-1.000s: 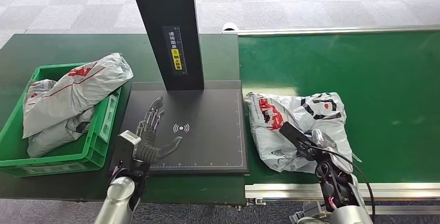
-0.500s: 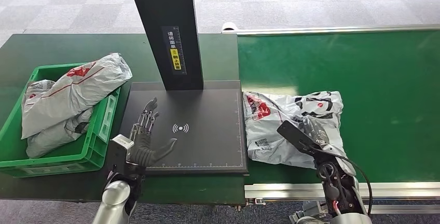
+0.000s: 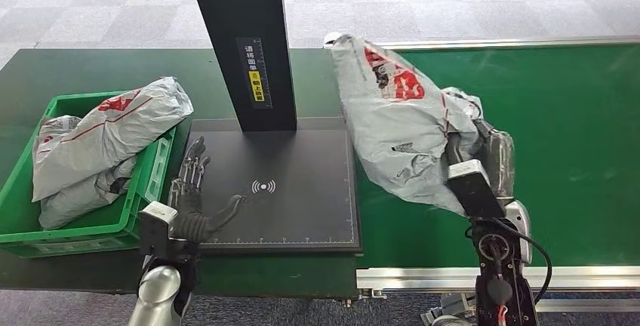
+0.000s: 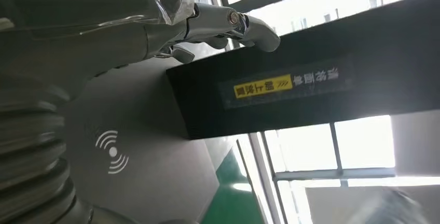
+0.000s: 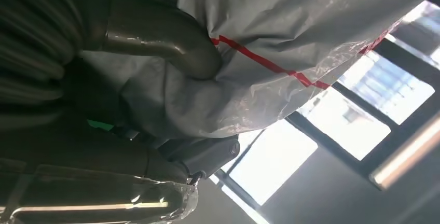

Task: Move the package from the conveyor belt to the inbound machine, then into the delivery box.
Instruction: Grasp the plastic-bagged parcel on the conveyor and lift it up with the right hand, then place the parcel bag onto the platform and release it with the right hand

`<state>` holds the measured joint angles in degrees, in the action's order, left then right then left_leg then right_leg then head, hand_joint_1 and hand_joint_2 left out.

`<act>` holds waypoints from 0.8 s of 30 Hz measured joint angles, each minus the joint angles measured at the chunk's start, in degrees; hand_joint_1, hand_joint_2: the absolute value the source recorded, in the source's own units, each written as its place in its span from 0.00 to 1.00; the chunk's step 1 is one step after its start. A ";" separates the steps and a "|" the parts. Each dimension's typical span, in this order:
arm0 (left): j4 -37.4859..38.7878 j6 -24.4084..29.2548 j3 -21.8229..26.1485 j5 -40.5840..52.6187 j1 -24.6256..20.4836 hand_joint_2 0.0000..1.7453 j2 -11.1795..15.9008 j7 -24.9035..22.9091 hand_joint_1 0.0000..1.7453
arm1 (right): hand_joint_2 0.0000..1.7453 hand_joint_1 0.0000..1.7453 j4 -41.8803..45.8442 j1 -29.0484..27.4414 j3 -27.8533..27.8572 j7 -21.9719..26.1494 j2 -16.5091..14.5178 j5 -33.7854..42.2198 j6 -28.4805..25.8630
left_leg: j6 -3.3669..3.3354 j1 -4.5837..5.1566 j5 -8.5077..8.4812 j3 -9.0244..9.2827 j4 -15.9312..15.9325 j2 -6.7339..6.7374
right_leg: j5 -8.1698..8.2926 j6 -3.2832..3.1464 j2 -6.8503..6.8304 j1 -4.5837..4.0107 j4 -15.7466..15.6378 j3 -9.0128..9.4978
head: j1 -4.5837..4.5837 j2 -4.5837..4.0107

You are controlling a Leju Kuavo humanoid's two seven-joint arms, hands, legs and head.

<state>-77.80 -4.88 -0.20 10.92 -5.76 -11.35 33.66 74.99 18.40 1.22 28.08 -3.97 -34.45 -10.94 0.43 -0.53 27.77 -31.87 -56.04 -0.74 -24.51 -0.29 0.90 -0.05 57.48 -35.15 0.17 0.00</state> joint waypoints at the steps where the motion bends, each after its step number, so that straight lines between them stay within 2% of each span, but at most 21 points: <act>1: -0.34 0.20 0.14 -0.10 -0.02 1.00 -0.12 0.09 0.00 | 1.00 1.00 2.31 -0.58 0.51 1.07 -0.58 2.21 -0.63 | 0.00 0.00 0.01 0.00 0.00 0.00 | -0.01 0.00 0.00 0.00 0.00 0.00 | 0.00 0.00; 4: -0.65 0.00 0.30 -0.58 -0.41 1.00 -0.30 0.17 0.00 | 1.00 1.00 7.73 -1.63 0.86 1.87 -1.84 3.95 1.83 | -0.01 0.00 0.04 0.00 0.02 0.07 | -0.01 0.01 0.08 0.00 0.00 0.00 | 0.00 -0.01; 8: 0.13 -0.51 0.14 -1.08 -2.20 1.00 -0.36 0.35 0.00 | 1.00 1.00 7.74 -0.80 -2.68 0.57 -2.00 -4.59 6.99 | -0.03 -0.01 0.03 -0.02 0.03 0.11 | 0.00 0.00 0.12 0.00 0.00 0.03 | -0.01 -0.01; 11: 0.99 -0.85 -0.05 -1.13 -3.08 1.00 -0.37 0.50 0.00 | 1.00 1.00 3.49 1.13 -6.63 0.69 -1.97 -9.29 8.44 | -0.02 -0.01 -0.03 0.01 0.03 0.09 | 0.04 -0.02 0.10 -0.01 0.01 0.05 | -0.01 0.00; 17: 2.60 -0.97 -0.66 -1.23 -4.51 1.00 -0.29 0.75 0.00 | 1.00 1.00 -11.28 6.43 -16.45 -0.64 -1.79 -15.78 10.71 | -0.01 -0.01 -0.07 0.06 0.02 -0.05 | 0.06 -0.02 0.01 -0.02 0.01 0.04 | -0.01 0.00; 24: 3.60 -0.97 -0.67 -1.31 -4.89 1.00 -0.12 0.85 0.00 | 1.00 1.00 -18.13 8.93 -20.18 -1.15 -1.40 -16.48 11.02 | -0.03 0.01 -0.04 -0.01 0.02 -0.03 | 0.02 0.02 -0.03 0.00 0.01 0.02 | -0.02 0.00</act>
<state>-74.20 -5.86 -0.87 9.62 -10.64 -11.46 34.51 56.86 27.33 -18.96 26.93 -5.37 -50.93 0.08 0.40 -0.52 27.73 -31.88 -56.03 -0.77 -24.49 -0.27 0.87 -0.05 57.49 -35.13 0.15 0.00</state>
